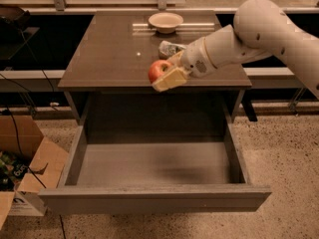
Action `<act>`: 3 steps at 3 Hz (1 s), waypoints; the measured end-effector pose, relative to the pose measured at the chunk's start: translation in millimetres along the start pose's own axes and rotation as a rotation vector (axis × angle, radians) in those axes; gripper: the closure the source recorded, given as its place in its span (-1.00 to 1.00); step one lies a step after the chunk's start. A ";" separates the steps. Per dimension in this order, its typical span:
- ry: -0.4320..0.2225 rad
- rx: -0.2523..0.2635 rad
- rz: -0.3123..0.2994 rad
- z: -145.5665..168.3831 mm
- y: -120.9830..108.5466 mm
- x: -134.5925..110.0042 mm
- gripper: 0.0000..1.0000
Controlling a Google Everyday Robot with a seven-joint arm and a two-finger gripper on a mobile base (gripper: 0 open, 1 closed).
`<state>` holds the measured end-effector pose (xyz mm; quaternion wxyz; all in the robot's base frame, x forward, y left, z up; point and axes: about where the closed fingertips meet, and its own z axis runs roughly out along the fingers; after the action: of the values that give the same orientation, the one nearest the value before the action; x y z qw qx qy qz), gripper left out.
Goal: Pick apple from top drawer and place on counter
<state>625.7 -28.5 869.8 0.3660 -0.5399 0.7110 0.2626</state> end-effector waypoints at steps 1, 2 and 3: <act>-0.028 0.007 0.000 3.6 -28.6 -22.5 1.00; -0.050 0.010 0.016 20.2 -50.0 -33.8 1.00; -0.040 0.003 0.040 43.4 -63.0 -34.2 0.66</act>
Offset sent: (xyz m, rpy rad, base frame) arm 0.0912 0.0318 0.0184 0.0810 -0.0067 -0.0429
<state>701.6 6.9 872.9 0.3756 -0.5196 0.7147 0.2794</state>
